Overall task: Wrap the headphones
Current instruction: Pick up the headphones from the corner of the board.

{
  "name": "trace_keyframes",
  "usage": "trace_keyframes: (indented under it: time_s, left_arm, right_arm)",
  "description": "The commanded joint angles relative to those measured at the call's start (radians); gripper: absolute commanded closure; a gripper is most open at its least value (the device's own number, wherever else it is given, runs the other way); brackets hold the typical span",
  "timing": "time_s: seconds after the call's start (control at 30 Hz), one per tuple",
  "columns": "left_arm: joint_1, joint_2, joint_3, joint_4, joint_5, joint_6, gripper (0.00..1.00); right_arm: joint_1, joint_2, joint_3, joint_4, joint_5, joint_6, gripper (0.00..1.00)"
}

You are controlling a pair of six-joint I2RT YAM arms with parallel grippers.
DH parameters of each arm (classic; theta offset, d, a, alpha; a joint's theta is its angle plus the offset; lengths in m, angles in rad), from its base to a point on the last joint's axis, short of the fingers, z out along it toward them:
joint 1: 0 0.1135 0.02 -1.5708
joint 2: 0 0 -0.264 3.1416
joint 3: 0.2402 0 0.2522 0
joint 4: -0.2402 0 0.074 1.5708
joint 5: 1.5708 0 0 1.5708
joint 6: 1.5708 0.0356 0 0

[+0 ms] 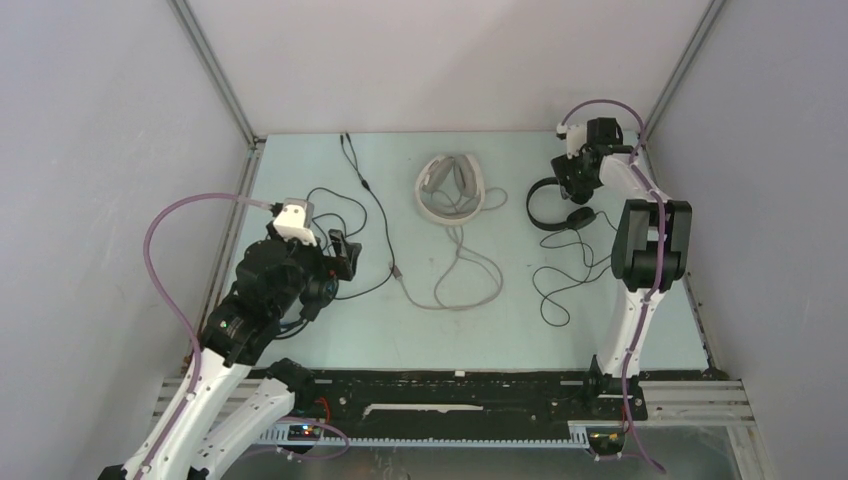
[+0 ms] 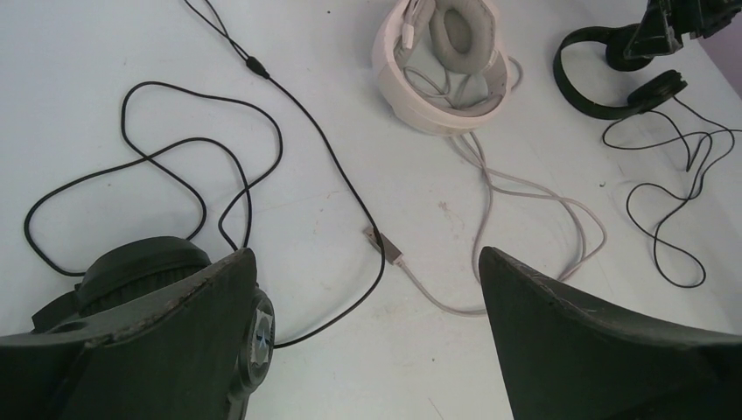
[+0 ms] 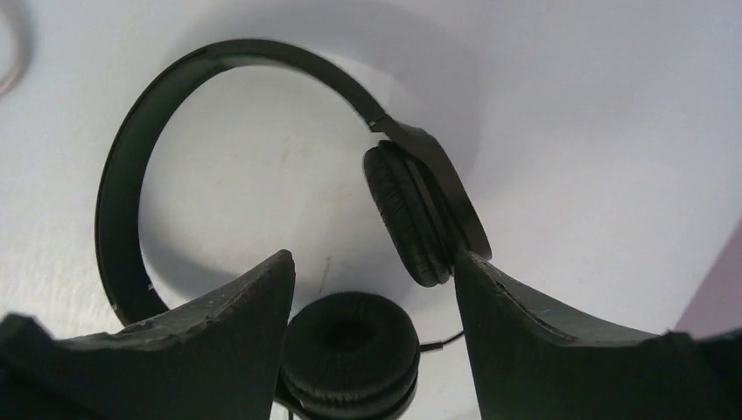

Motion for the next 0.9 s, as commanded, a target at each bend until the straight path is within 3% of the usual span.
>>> trace_keyframes:
  time_s: [0.0,0.13,0.2,0.43,0.67,0.87]
  left_arm:
    - [0.001,0.001,-0.004,0.021,0.013,0.03,0.0]
    - [-0.002,0.018,-0.006,0.015,0.003,0.029,0.0]
    - [-0.002,0.028,-0.001,0.02,0.009,0.03,0.0]
    - [-0.002,0.037,-0.001,0.021,0.008,0.03,0.0]
    - [-0.002,0.032,-0.004,0.023,0.01,0.03,0.0]
    - [-0.002,0.01,-0.01,0.026,0.012,0.029,0.0]
  right_arm:
    - [0.005,-0.09,-0.062,-0.091,-0.272,-0.276,0.32]
    - [0.002,-0.117,-0.075,-0.129,-0.324,-0.396,0.31]
    - [0.006,-0.119,-0.052,-0.191,-0.35,-0.454,0.26]
    - [0.019,-0.187,-0.095,-0.196,-0.325,-0.544,0.22]
    - [0.076,-0.267,-0.135,-0.17,-0.331,-0.563,0.23]
    - [0.15,-0.237,-0.134,-0.155,-0.353,-0.57,0.27]
